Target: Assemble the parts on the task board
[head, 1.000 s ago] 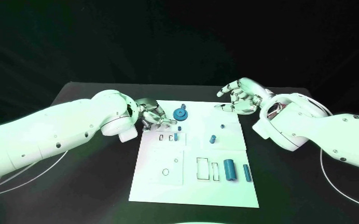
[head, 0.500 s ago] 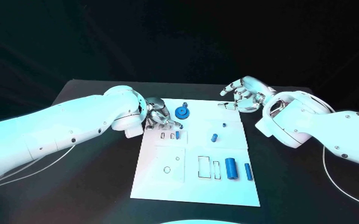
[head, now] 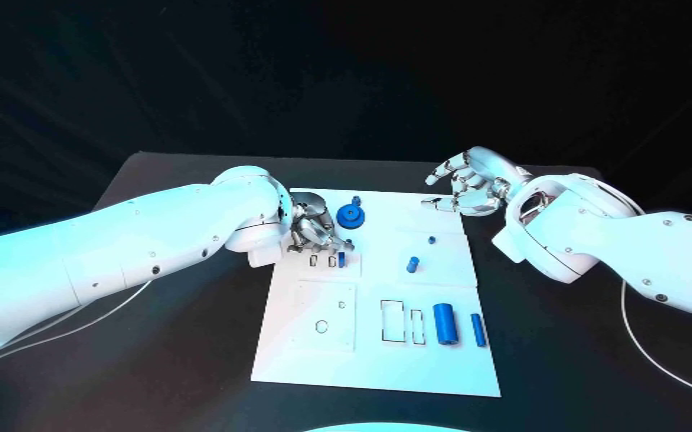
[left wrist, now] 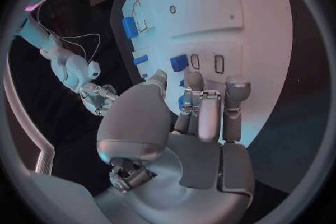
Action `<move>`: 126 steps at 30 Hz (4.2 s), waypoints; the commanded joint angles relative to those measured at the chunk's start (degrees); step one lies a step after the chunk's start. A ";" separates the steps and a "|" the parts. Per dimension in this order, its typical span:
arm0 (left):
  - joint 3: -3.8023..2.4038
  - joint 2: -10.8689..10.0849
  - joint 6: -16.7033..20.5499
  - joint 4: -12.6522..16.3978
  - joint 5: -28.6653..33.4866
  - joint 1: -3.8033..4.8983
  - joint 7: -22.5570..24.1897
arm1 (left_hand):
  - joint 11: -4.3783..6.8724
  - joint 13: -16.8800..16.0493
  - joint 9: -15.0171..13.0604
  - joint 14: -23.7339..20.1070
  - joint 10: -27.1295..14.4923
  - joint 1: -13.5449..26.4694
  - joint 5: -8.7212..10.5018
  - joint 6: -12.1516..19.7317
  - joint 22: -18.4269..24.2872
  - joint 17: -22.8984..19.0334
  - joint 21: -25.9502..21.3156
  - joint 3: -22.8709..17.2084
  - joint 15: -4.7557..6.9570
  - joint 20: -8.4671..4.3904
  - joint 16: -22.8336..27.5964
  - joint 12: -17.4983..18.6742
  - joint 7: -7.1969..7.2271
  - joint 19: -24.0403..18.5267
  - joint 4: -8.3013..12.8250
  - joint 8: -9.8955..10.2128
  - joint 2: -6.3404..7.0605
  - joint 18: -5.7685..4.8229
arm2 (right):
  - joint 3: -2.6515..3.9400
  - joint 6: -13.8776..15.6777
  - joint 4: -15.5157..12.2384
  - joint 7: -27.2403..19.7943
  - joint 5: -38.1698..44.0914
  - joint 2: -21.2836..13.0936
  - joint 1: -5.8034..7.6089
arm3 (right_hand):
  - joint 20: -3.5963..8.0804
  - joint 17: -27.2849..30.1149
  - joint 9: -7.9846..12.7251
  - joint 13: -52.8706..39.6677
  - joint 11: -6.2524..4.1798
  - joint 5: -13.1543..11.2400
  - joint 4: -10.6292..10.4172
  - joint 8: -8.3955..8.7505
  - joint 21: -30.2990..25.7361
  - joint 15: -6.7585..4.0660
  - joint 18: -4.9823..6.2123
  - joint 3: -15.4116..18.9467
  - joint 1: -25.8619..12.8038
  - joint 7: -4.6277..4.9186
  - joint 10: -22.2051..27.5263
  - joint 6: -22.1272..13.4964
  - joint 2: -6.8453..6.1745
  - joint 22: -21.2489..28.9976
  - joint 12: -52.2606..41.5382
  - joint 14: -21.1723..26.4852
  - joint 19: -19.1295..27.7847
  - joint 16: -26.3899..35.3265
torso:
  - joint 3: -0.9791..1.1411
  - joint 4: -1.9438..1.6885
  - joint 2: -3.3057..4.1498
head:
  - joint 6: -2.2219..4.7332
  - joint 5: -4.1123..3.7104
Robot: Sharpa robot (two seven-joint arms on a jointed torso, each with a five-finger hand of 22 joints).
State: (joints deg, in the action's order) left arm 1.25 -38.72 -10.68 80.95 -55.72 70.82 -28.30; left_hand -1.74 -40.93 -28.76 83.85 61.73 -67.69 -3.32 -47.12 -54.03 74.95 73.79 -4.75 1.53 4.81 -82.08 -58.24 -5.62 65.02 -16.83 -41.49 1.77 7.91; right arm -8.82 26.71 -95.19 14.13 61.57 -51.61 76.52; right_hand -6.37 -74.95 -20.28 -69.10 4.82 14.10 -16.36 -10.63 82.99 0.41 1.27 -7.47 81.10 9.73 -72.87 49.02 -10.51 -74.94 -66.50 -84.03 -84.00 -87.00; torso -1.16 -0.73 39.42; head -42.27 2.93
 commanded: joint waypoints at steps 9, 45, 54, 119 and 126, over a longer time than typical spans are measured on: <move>0.52 1.28 -3.50 -1.19 0.02 0.06 -0.19 | 0.13 -0.24 -0.17 1.48 0.21 -0.70 -0.05 0.35 -0.20 1.56 0.37 -0.17 0.24 0.02 -0.44 -0.29 -0.01 0.35 0.06 -0.25 -0.44 -0.69 | 0.01 -1.38 0.27 0.35 1.11 0.27 0.01 | 0.06 -9.17 0.07 0.07 -0.29 -0.34 -0.01 -0.23 0.10 -0.13 0.35 -0.36 0.50 -0.27 0.22 0.25 -0.07 -11.76 -0.11 -4.47 -2.60 0.06 | 0.01 -0.10 -0.10 | -0.14 -0.12; 0.54 -0.11 -0.14 -0.50 8.13 0.01 -0.11 | 1.70 -4.88 -8.46 2.47 4.82 -9.02 0.10 1.03 -3.58 3.58 2.94 -35.90 1.65 -1.16 -2.15 -3.20 1.55 1.56 4.26 -4.37 6.15 -1.16 | -0.03 -2.38 1.31 0.43 1.14 0.99 -0.13 | 0.10 -9.07 0.04 0.05 -0.35 -0.43 -0.17 -0.56 -0.07 -0.18 0.39 -0.75 0.59 -0.35 0.12 0.57 0.30 -11.70 -0.18 -4.45 -2.54 0.12 | 0.08 -0.05 -0.18 | -0.37 -0.39; 0.49 -1.74 -0.18 0.64 9.04 0.03 -0.29 | 1.77 -3.69 -8.95 2.48 4.32 -7.99 0.10 0.88 -3.46 3.58 2.90 -37.02 1.70 -1.19 -2.15 -2.39 1.64 1.46 4.85 -4.72 6.58 -1.13 | -0.11 -2.99 1.59 0.61 1.12 1.01 -0.14 | 0.12 -8.96 0.07 0.18 -0.34 -0.33 -0.34 -0.65 -0.22 -0.18 0.42 -0.75 0.03 -0.34 0.21 0.56 0.38 -11.63 -0.05 -4.42 -2.48 0.18 | 0.21 -0.29 -0.33 | -0.32 -0.28; 1.48 0.16 -2.80 1.80 -7.69 -0.13 -2.03 | 4.59 -9.54 -15.82 4.18 11.89 3.33 0.00 -3.62 -10.16 6.99 5.88 -44.58 4.19 -3.27 -4.12 -7.81 4.77 7.51 9.70 -11.15 7.39 -2.49 | -0.20 -3.99 2.00 0.37 1.12 1.54 -0.31 | 0.13 -9.02 0.14 0.22 -0.33 -0.25 -0.31 -0.72 -0.27 -0.18 0.43 -0.74 -0.50 -0.33 0.22 0.43 0.40 -11.63 -0.03 -4.43 -2.46 0.16 | 0.14 -0.24 -0.28 | -1.84 0.46; 1.60 0.13 -2.86 1.84 -7.42 -0.16 -1.93 | 4.59 -9.36 -15.83 4.16 11.82 3.35 0.01 -3.63 -10.16 6.88 5.87 -44.58 4.20 -3.28 -4.07 -7.70 4.77 7.51 9.72 -11.15 7.39 -2.49 | -0.20 -4.06 2.03 0.37 1.12 1.56 -0.35 | 0.13 -9.02 0.14 0.22 -0.33 -0.25 -0.31 -0.72 -0.27 -0.18 0.43 -0.74 -0.50 -0.33 0.22 0.43 0.40 -11.63 -0.03 -4.43 -2.46 0.16 | 0.14 -0.18 -0.26 | -1.89 0.57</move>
State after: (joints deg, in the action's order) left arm 2.83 -38.62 -12.56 82.67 -63.09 70.71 -30.27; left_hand 2.76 -50.34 -44.65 84.14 73.44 -64.18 -3.16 -48.27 -64.19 74.90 79.34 -41.67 5.32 1.64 -86.01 -66.06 -2.86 72.28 -14.54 -52.55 9.79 6.15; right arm -9.02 23.52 -93.16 14.85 62.09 -50.09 76.23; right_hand -6.37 -74.93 -20.19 -68.89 4.66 13.84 -16.52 -11.07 82.99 0.41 1.27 -7.94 81.05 9.55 -72.71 49.19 -10.03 -74.90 -66.50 -84.03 -84.00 -87.00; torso -1.03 -0.94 39.13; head -44.16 3.47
